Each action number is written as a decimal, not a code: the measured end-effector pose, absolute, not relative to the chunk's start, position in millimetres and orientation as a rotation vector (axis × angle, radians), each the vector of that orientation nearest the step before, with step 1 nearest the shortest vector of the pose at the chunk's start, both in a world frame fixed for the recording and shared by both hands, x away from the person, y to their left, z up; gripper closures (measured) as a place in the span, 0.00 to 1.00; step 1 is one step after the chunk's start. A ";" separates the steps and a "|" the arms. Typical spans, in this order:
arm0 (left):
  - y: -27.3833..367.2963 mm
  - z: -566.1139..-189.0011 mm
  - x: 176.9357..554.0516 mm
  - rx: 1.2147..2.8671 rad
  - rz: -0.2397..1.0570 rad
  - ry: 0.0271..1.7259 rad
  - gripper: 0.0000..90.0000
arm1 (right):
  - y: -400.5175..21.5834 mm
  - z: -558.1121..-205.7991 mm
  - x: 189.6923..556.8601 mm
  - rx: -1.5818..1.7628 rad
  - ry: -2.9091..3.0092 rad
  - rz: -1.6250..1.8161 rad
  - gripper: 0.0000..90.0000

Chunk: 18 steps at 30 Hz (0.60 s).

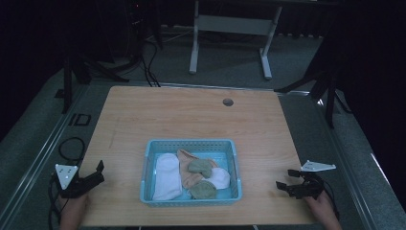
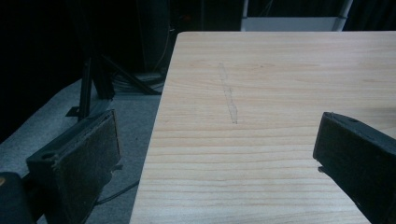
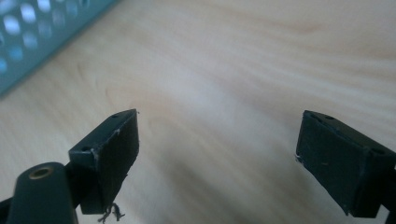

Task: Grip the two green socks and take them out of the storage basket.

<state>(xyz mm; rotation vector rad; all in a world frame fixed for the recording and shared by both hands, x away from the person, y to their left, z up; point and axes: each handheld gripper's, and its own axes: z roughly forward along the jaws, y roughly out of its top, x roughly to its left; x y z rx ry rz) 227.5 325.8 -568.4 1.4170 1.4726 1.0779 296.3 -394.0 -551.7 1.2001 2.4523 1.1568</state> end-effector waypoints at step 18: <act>325.6 -568.4 227.6 1.421 1.079 1.476 0.00 | -372.8 -527.8 296.5 1.015 2.795 0.819 0.14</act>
